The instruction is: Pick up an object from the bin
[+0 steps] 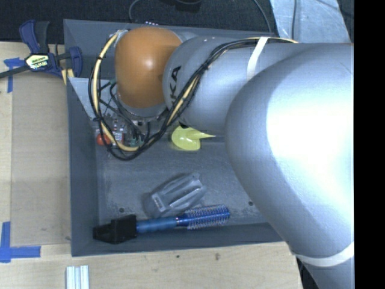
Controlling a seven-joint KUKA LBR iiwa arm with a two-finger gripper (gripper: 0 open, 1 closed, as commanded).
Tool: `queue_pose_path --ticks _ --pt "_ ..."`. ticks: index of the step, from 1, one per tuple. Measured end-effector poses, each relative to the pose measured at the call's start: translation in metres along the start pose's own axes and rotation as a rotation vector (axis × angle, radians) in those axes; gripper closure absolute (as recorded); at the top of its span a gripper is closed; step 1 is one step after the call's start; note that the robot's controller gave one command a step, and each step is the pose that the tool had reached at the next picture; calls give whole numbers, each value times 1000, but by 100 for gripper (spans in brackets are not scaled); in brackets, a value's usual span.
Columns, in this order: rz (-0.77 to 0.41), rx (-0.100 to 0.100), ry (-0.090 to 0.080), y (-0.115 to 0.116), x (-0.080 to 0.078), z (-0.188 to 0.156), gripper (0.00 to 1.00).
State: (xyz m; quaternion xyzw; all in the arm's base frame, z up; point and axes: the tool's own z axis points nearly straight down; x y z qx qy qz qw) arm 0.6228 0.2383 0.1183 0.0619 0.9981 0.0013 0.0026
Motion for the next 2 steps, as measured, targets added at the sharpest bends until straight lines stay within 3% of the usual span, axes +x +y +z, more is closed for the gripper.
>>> queue_pose_path --ticks 2 --pt "1 2 3 -1 0 -42 100"
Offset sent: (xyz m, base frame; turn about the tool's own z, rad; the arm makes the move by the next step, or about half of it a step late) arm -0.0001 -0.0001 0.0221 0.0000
